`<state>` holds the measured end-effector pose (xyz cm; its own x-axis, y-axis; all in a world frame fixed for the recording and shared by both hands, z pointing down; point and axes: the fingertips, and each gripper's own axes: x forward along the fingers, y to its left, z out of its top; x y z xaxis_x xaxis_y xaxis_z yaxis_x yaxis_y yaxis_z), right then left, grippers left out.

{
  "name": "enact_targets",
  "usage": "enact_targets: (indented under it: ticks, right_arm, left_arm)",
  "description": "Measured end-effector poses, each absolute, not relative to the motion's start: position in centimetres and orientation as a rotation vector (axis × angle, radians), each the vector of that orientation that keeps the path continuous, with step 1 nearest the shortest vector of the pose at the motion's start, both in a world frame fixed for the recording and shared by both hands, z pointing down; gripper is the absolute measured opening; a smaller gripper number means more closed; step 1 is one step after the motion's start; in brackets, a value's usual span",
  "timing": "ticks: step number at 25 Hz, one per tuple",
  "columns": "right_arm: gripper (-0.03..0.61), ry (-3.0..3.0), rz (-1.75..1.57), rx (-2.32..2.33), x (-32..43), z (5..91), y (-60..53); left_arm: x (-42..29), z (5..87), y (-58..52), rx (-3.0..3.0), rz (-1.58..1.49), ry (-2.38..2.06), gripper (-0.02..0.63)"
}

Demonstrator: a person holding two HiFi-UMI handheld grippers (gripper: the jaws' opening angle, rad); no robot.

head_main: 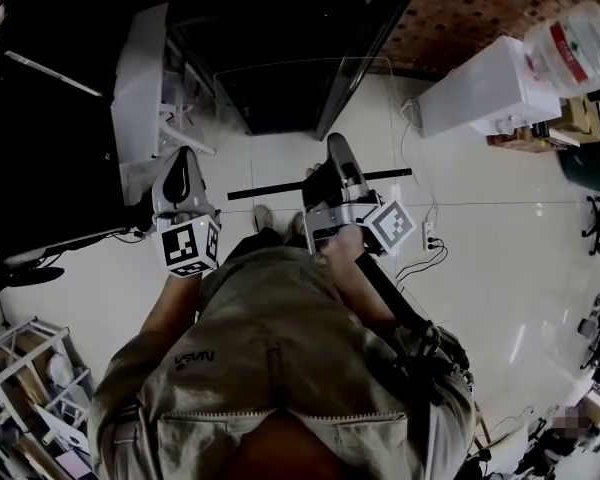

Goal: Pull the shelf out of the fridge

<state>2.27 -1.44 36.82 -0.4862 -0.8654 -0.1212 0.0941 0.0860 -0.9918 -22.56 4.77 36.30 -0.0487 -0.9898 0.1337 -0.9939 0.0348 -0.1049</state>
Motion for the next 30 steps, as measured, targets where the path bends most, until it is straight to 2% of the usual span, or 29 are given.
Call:
enact_targets:
  ticks: [30]
  right_arm:
    - [0.012,1.575,-1.454,-0.88,1.4,35.1,7.1]
  left_arm:
    - [-21.9,33.5,9.7,2.365,0.142,-2.096,0.006]
